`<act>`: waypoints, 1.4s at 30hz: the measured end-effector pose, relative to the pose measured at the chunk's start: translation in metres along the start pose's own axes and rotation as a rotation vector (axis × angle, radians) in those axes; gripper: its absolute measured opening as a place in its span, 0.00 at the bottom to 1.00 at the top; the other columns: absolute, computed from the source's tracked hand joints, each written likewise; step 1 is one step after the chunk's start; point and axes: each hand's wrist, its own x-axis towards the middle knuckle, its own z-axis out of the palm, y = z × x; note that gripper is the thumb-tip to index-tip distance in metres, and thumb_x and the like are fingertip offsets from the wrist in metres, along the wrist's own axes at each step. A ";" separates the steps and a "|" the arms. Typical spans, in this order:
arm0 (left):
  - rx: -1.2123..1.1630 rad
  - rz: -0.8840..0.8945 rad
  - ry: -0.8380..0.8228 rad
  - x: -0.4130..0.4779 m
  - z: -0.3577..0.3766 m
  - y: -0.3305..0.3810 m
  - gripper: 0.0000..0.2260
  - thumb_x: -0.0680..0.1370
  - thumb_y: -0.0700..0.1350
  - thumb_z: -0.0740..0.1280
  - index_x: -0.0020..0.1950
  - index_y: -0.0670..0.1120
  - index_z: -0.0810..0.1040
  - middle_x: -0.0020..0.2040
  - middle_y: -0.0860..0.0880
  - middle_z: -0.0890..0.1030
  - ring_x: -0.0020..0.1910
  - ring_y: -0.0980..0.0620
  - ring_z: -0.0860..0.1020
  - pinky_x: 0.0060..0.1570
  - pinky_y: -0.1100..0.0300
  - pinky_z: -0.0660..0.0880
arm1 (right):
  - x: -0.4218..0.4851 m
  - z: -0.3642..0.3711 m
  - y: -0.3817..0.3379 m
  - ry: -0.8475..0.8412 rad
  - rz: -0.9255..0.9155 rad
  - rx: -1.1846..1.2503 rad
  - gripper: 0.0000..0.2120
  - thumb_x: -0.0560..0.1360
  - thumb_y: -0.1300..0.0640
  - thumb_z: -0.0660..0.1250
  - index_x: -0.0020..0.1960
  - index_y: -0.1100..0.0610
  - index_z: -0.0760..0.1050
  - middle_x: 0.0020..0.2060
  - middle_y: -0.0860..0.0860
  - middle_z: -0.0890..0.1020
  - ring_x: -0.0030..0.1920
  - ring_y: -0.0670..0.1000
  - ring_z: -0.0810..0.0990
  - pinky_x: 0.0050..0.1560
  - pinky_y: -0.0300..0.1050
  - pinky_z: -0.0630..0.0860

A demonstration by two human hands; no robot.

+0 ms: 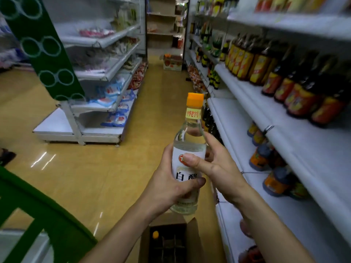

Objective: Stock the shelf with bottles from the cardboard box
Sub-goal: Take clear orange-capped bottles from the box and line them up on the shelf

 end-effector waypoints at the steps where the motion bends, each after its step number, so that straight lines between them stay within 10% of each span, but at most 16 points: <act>1: 0.004 0.014 -0.022 0.004 0.001 0.027 0.35 0.73 0.37 0.80 0.71 0.61 0.67 0.57 0.57 0.84 0.54 0.55 0.85 0.48 0.63 0.81 | 0.000 -0.003 -0.028 0.017 -0.007 -0.005 0.31 0.73 0.54 0.77 0.73 0.49 0.70 0.58 0.52 0.85 0.58 0.52 0.85 0.54 0.47 0.82; 10: -0.023 0.116 -0.184 0.028 0.024 0.221 0.34 0.73 0.40 0.80 0.70 0.64 0.68 0.57 0.55 0.85 0.53 0.53 0.86 0.47 0.60 0.82 | -0.022 -0.036 -0.233 0.158 -0.052 -0.076 0.25 0.73 0.51 0.76 0.68 0.46 0.73 0.57 0.50 0.86 0.57 0.52 0.86 0.54 0.50 0.83; 15: -0.054 0.178 -0.283 0.041 0.053 0.286 0.35 0.73 0.38 0.80 0.69 0.66 0.69 0.55 0.55 0.85 0.49 0.55 0.86 0.42 0.63 0.81 | -0.045 -0.060 -0.306 0.273 -0.063 -0.153 0.24 0.71 0.46 0.76 0.65 0.39 0.73 0.55 0.50 0.86 0.54 0.58 0.86 0.52 0.76 0.79; 20: -0.071 0.197 -0.376 0.052 0.098 0.331 0.35 0.71 0.43 0.81 0.71 0.62 0.68 0.56 0.53 0.85 0.51 0.52 0.86 0.45 0.60 0.81 | -0.075 -0.095 -0.354 0.382 -0.086 -0.210 0.26 0.69 0.45 0.76 0.65 0.39 0.74 0.57 0.47 0.86 0.57 0.49 0.86 0.59 0.58 0.82; 42: -0.220 0.327 -0.872 0.054 0.412 0.399 0.34 0.74 0.42 0.79 0.71 0.64 0.67 0.61 0.51 0.85 0.58 0.46 0.85 0.59 0.46 0.83 | -0.278 -0.304 -0.424 0.889 -0.065 -0.454 0.24 0.71 0.49 0.75 0.65 0.39 0.73 0.56 0.43 0.86 0.56 0.46 0.86 0.59 0.55 0.81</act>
